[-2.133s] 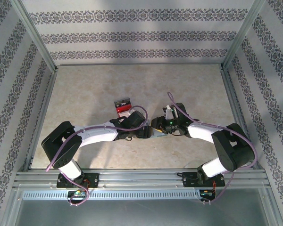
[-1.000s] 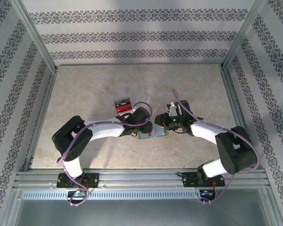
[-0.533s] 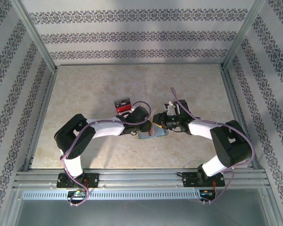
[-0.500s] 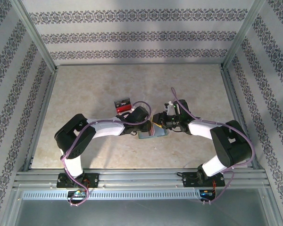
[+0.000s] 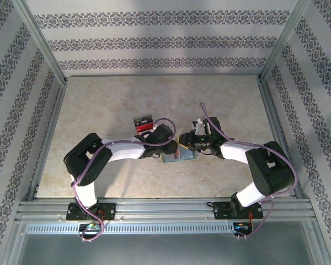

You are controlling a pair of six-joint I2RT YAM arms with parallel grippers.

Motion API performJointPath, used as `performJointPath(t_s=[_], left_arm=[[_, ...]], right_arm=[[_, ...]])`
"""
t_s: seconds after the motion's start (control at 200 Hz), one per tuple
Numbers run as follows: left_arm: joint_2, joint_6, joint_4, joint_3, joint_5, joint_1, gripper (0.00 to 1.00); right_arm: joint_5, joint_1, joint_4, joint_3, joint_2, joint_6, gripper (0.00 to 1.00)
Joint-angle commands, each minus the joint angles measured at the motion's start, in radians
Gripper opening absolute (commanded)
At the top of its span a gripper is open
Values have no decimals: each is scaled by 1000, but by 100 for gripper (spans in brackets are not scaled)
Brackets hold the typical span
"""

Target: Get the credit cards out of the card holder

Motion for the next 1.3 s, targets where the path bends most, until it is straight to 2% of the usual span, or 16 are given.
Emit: performJointPath(t_s=[0.0, 0.445, 0.615, 0.859, 1.294], left_arm=[[20, -19, 0, -24, 3, 13, 41], [10, -23, -5, -35, -1, 17, 41], [6, -25, -6, -37, -2, 17, 41], [14, -24, -3, -32, 4, 17, 41], [3, -28, -13, -30, 0, 17, 42]], right_arm=[[-2, -12, 28, -14, -6, 5, 20], [-16, -26, 97, -38, 19, 38, 9], [-9, -26, 100, -41, 40, 36, 8], [9, -20, 58, -33, 38, 2, 18], [144, 31, -201, 26, 6, -131, 22]])
